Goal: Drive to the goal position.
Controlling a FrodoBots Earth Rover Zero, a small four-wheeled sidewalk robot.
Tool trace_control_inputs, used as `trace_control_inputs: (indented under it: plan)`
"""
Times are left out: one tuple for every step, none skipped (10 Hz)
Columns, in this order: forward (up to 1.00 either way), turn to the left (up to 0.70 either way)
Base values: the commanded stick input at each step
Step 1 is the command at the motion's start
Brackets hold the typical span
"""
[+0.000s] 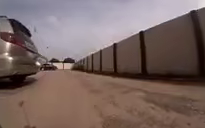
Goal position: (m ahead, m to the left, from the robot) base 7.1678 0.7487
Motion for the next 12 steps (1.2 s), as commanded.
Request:
trace_control_inputs:
  plan:
    - [0.7, 0.0]
    - [0.7, 0.0]
    - [0.7, 0.0]
    - [0.7, 0.0]
    - [0.7, 0.0]
    - [0.7, 0.0]
    - [0.7, 0.0]
    - [0.7, 0.0]
    - [0.7, 0.0]
    - [0.7, 0.0]
    - [0.7, 0.0]
    - [0.7, 0.0]
